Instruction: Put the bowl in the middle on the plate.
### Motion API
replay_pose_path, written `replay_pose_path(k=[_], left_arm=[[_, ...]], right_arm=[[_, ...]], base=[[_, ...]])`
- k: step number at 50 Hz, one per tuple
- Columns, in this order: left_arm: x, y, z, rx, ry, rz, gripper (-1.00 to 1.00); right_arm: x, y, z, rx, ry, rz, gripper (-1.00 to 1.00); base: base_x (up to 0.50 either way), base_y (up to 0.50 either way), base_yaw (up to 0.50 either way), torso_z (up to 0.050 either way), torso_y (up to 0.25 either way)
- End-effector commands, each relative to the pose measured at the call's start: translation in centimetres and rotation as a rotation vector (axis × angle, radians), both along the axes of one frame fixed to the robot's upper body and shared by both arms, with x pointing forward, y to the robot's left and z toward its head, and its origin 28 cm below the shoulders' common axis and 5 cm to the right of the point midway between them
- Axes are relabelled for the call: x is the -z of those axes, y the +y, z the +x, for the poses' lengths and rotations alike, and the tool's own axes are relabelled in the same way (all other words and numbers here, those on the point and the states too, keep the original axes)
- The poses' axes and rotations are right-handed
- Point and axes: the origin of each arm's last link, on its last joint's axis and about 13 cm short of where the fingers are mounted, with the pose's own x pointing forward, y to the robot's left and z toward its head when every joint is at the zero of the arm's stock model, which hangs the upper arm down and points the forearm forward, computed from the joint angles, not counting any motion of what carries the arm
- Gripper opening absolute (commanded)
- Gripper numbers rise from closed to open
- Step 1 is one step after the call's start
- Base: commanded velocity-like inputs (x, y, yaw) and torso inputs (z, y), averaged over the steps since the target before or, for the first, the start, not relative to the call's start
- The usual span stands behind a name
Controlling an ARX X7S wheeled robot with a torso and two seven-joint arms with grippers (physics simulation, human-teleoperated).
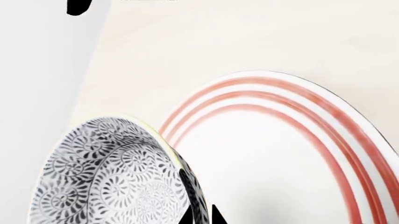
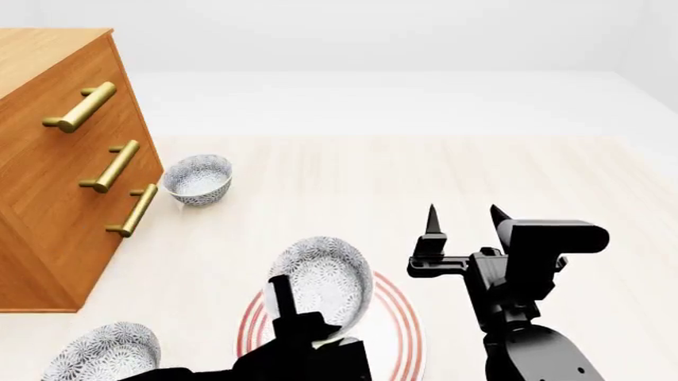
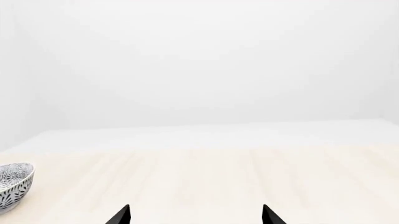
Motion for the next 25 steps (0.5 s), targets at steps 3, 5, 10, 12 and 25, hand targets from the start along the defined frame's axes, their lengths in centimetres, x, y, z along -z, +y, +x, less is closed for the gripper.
replay_pose_path(k=[3, 5, 10, 12, 25], left_arm=[[0.7, -0.6, 0.7, 0.010, -0.020, 0.003, -1.00], [1.0, -0.6, 0.8, 0.009, -0.012, 0.004, -1.00], [1.9, -0.6, 0.9, 0.006, 0.007, 0.019, -1.00], [2.3, -0.6, 1.1, 0.002, 0.016, 0.025, -1.00], [3.6, -0.5, 1.4, -0.013, 0.054, 0.053, -1.00]], right_arm=[[0.1, -0.1, -0.1, 0.003, 0.000, 0.002, 1.00], [0.1, -0.1, -0.1, 0.004, 0.001, 0.002, 1.00], [0.1, -0.1, -0.1, 0.004, 0.001, 0.005, 1.00], [0.1, -0.1, -0.1, 0.004, 0.001, 0.005, 1.00], [0.2, -0.1, -0.1, 0.003, 0.002, 0.007, 1.00]], base=[[0.00, 0.00, 0.00, 0.000, 0.000], [0.00, 0.00, 0.00, 0.000, 0.000], [0.00, 0.00, 0.00, 0.000, 0.002], [0.00, 0.00, 0.00, 0.000, 0.000], [0.00, 0.00, 0.00, 0.000, 0.000]])
